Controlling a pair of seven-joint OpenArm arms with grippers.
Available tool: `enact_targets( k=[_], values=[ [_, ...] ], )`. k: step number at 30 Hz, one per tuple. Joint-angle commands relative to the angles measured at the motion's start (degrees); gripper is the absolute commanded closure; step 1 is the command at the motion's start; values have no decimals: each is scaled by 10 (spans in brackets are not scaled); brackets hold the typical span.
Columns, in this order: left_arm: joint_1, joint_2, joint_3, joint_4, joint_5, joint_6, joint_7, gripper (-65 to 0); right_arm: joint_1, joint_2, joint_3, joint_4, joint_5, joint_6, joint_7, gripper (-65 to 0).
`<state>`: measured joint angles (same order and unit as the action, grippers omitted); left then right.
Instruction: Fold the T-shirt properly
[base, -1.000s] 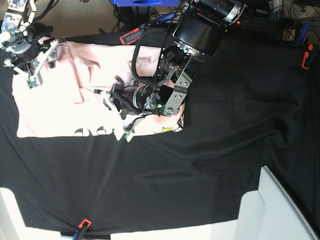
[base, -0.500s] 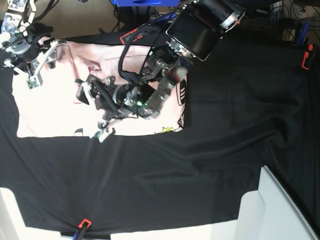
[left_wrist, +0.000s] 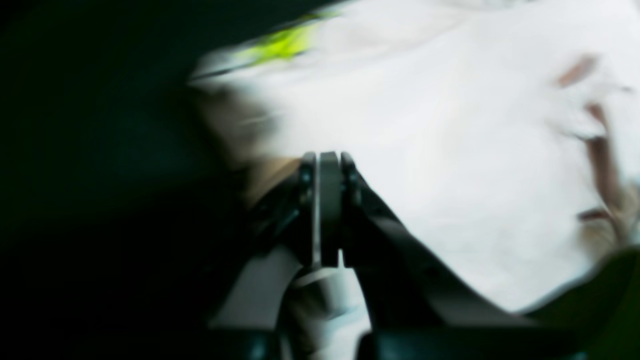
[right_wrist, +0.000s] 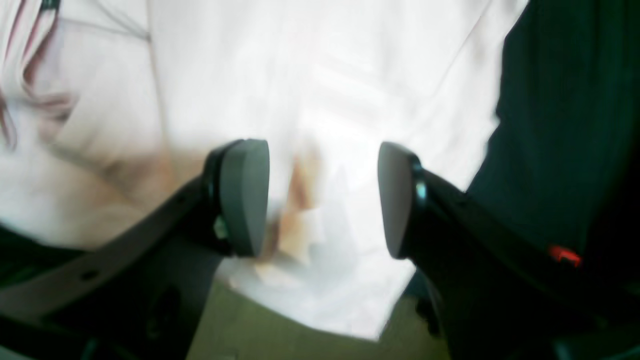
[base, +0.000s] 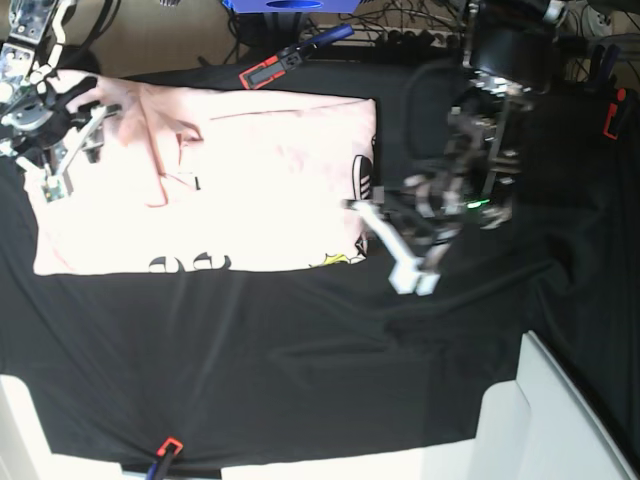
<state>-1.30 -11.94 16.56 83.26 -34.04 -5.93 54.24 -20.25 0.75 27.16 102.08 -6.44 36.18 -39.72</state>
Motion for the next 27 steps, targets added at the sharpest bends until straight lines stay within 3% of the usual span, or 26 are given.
enact_targets(
  k=[1,3,6,9,13,20,27],
  values=[
    [9,-17,-30,12,-6,0,-5,-13,13,4,6,6,4,0,10,-338],
    [29,-36,-75,15,-5,0,-5,-12,37,6,12,-8,5,0,9,-347],
    [53,-60,-127,15,-5,0,-6,-12,84,33,25,-52,19,34,-28,-447],
    [76,-79,-167,15,-4,0,-7,-10,136,60,83,-112,76,38,-81,-530],
    [95,-85,-207,16,50,0,-7,-10,191,105,161,-200,126,38,-119,-535],
    [119,-71,-220,45,194,-1,-7,-12,226,198,170,-386,220,38,-111,-535],
    [124,-64,-220,72,209,-1,-7,-12,224,255,167,-515,388,38,-88,-543]
  ],
)
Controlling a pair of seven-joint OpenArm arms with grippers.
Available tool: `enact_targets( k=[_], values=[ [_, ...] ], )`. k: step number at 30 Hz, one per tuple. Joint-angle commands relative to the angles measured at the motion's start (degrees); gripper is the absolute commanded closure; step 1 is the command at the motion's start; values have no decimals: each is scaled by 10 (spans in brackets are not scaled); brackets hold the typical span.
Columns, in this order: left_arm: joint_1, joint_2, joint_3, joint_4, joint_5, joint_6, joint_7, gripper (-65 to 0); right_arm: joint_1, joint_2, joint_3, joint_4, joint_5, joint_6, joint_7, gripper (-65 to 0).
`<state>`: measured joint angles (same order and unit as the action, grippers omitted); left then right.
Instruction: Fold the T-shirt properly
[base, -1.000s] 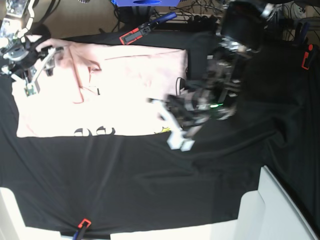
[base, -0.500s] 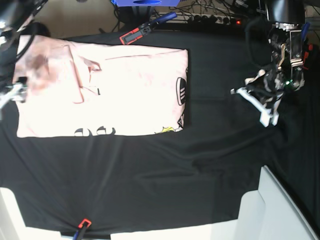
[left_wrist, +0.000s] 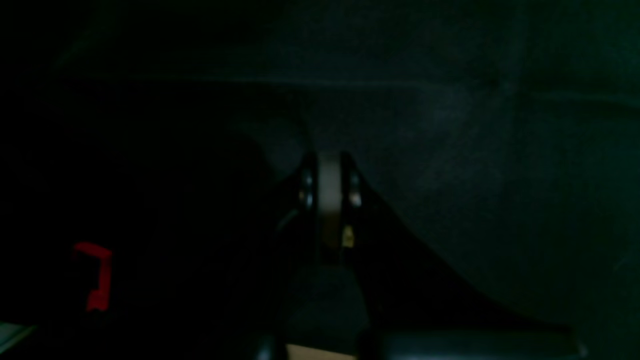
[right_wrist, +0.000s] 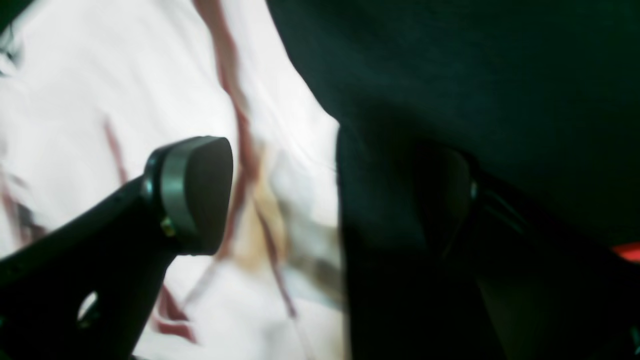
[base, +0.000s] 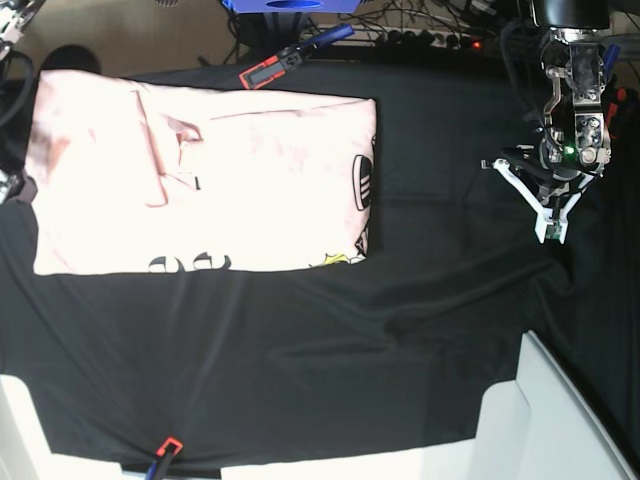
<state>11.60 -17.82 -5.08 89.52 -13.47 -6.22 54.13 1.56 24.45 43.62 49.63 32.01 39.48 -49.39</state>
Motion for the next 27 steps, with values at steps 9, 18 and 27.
enact_targets(
  k=[9,18,27],
  values=[
    [-2,1,-3,6,5,2,-6,-12,4,24,-30,-23,44,5,8,-543],
    [0,1,-3,6,6,2,-6,-12,-4,-22,-49,-54,43,5,-17,-543],
    [-4,1,-3,5,6,2,-6,-13,-38,-63,-111,51,44,5,-31,-534]
  ],
)
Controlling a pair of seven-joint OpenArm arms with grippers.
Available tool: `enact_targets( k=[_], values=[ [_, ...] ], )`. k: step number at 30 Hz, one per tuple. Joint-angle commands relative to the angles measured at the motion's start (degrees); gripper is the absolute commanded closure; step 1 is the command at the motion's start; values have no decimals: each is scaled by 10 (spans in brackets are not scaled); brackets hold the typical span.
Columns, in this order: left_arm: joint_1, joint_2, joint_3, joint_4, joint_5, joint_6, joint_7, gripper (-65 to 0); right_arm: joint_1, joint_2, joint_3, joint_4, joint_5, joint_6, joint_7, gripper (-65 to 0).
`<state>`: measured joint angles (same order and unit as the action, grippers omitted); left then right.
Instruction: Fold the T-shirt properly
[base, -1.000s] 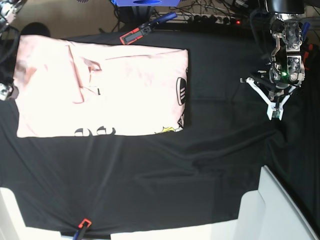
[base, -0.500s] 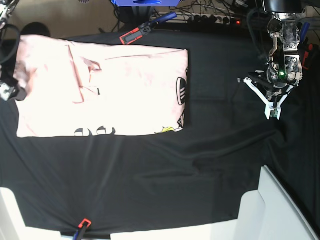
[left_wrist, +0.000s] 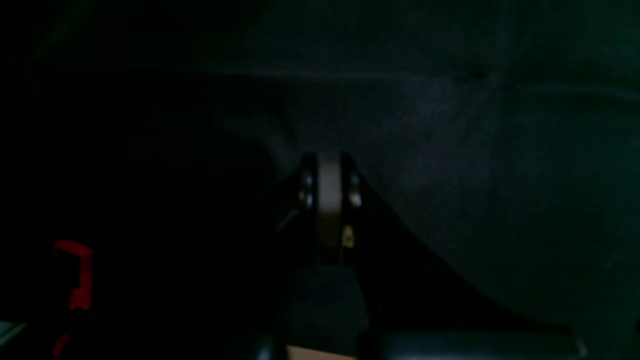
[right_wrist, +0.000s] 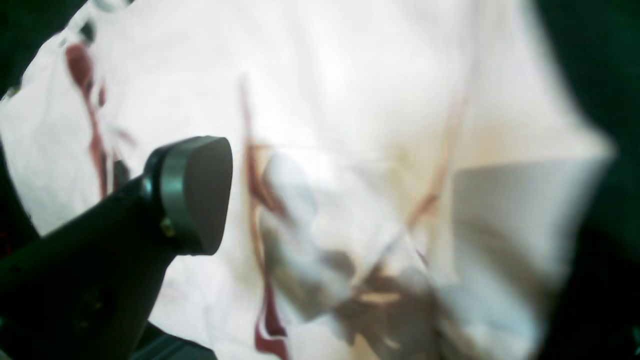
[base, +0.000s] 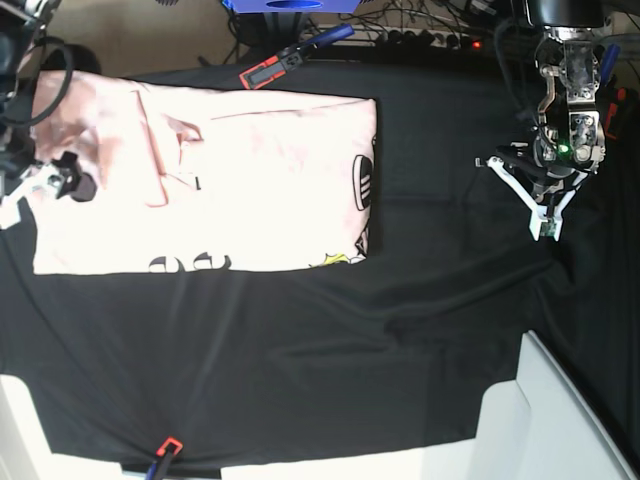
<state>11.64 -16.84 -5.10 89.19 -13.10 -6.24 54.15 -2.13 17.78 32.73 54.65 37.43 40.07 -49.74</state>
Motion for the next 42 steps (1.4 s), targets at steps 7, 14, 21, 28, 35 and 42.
enact_targets(
  k=[7,14,21,28,35,42],
  values=[
    [-4,-9,-3,8,2,2,-7,-13,0,-1,-5,0,-13,-1,-24,-196],
    [0,-13,-3,12,2,2,-7,-13,2,5,-53,5,-14,-1,-23,-4],
    [1,-3,-116,14,-2,0,-4,-17,-35,20,-105,132,-14,-8,30,-3],
    [33,-36,-173,40,-2,-9,-3,-34,-75,21,-124,270,-15,-166,49,-3],
    [63,-53,-189,50,1,-73,-2,-37,-101,39,-206,368,-15,-313,50,-3],
    [78,-42,-262,52,3,-90,-2,-37,-108,36,-336,439,-104,-435,49,-3]
  ],
)
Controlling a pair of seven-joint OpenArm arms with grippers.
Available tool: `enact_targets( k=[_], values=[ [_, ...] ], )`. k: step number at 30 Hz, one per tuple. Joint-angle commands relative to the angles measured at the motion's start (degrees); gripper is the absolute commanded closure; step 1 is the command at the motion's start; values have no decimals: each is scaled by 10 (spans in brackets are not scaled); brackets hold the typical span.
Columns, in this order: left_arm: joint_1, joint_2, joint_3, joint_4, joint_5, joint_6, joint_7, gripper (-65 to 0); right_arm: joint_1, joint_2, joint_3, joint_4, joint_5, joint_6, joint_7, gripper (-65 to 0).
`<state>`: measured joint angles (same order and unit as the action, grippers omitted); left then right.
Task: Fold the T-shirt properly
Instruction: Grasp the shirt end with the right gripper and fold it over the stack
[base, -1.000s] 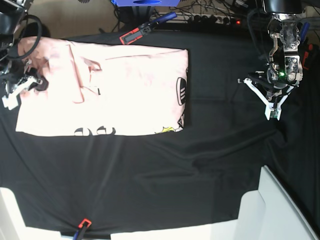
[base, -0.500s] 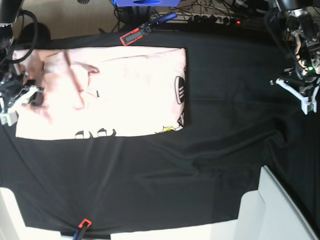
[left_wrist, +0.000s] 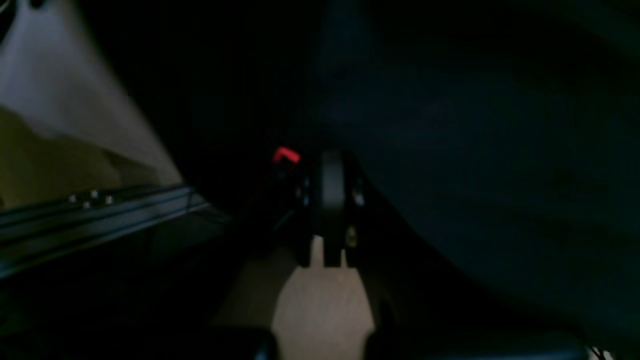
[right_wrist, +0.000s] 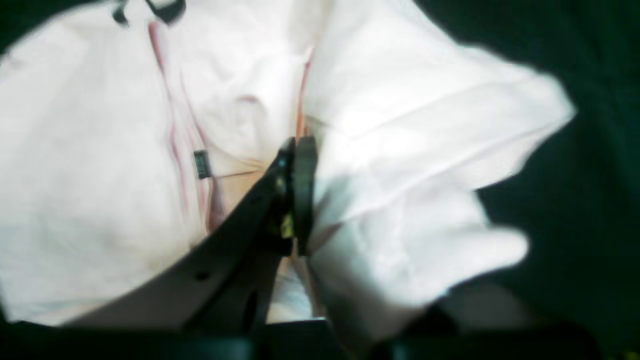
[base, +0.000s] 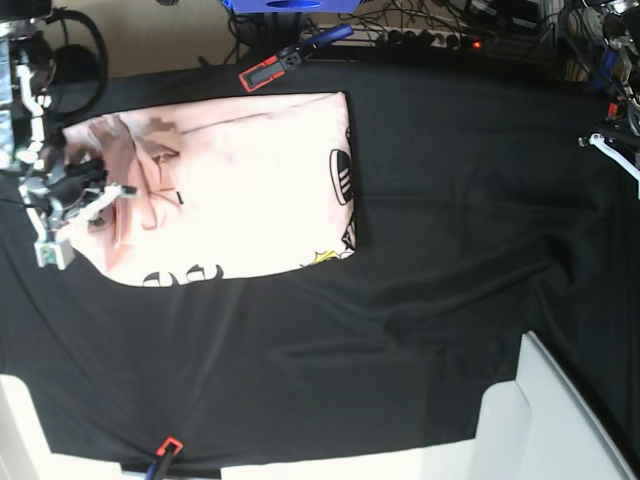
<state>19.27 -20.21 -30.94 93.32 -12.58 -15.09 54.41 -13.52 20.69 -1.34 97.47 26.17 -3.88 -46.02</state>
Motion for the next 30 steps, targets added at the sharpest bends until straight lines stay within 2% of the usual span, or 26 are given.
enact_targets(
  k=[1,3,7,12,15,20,25,30],
  values=[
    [6,-9,-5,11,-2,-2,-5,-37,6,6,-18,22,-13,-12,12,-3],
    [6,-10,-7,9,-1,-2,-5,-37,4,-4,-56,39,-49,-43,11,-3],
    [19,-10,-7,11,-1,-2,-5,-37,5,-21,-134,46,-113,-74,11,-3],
    [21,-9,-5,11,-1,-2,-5,-37,8,-39,-236,44,-182,-132,11,-3],
    [21,-8,-5,11,-1,-2,-5,-37,14,-56,-275,40,-232,-139,9,-3],
    [21,-5,-3,11,-1,-2,-5,-37,34,-106,-324,32,-325,-139,-53,-3],
    [21,-4,-3,11,-1,-2,-5,-37,49,-143,-373,24,-370,-139,-81,-3],
    [21,-4,-3,8,-1,-2,-5,-37,55,-185,-411,-32,-420,-139,-81,-3]
  ],
)
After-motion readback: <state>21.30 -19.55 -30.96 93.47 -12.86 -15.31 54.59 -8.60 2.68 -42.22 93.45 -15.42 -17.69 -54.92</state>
